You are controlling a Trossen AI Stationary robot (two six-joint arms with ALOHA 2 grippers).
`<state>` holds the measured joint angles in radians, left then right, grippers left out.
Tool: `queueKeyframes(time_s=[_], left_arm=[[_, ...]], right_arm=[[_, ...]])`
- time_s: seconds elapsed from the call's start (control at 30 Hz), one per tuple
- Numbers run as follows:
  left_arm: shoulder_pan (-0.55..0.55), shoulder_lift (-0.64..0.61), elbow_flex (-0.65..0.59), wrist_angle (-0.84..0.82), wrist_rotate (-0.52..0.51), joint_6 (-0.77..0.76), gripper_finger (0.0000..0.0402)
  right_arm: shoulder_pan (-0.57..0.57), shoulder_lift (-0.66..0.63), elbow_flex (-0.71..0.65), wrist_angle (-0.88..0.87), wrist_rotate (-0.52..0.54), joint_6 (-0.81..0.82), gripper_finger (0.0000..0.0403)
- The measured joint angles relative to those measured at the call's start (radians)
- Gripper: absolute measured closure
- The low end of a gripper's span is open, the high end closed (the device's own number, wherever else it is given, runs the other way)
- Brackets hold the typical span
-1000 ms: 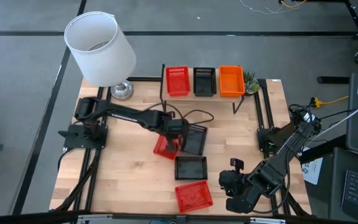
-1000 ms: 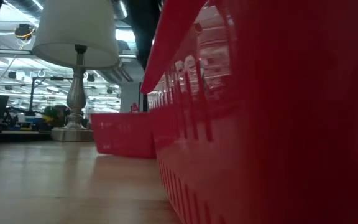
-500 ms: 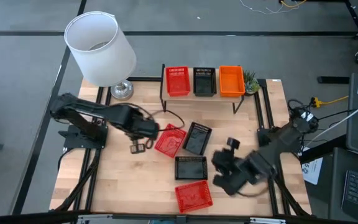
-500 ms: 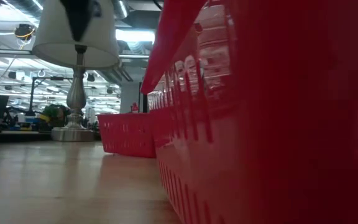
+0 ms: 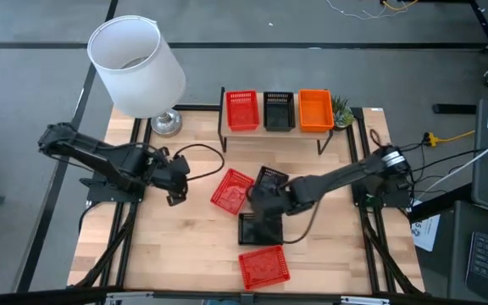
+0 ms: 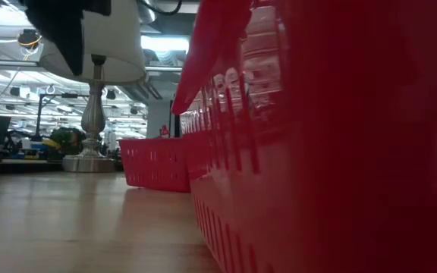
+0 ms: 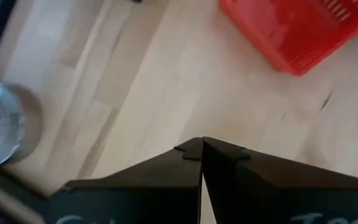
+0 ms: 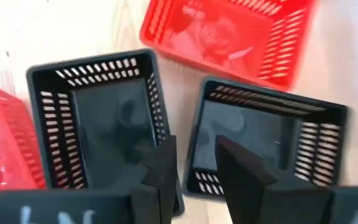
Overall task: Stack baskets on shelf by color
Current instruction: Stack the top black bin on the other black bin on the shelf
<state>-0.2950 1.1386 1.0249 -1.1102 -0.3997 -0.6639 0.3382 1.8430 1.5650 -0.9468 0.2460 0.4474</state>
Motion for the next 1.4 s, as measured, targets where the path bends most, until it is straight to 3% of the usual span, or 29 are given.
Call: queueKeyframes(time_s=[0.13,0.3,1.0,1.1,1.2,1.3,1.4], left_arm=[[-0.007,-0.038,-0.101,0.105,-0.002,0.004,0.0402],[-0.007,-0.046,-0.154,0.121,-0.002,-0.013,0.0402],[-0.007,-0.046,-0.168,0.147,-0.004,-0.015,0.0401],[-0.007,-0.046,-0.168,0.147,-0.004,-0.015,0.0401],[-0.007,-0.046,-0.168,0.148,-0.007,-0.015,0.0401],[-0.007,-0.046,-0.168,0.152,-0.03,-0.015,0.0401],[-0.007,-0.046,-0.168,0.155,-0.051,-0.013,0.0401]], right_arm=[[-0.028,0.054,0.0,0.053,-0.043,-0.017,0.0292],[-0.059,0.113,-0.001,0.053,-0.066,-0.015,0.0292],[-0.09,0.244,0.0,0.055,-0.056,-0.035,0.0293],[-0.089,0.253,-0.001,0.031,-0.056,-0.034,0.0323],[-0.079,0.228,0.008,-0.063,0.008,-0.052,0.0386],[-0.06,0.174,0.01,-0.16,0.09,-0.031,0.0397],[-0.04,0.103,0.01,-0.231,0.06,0.016,0.0399]])
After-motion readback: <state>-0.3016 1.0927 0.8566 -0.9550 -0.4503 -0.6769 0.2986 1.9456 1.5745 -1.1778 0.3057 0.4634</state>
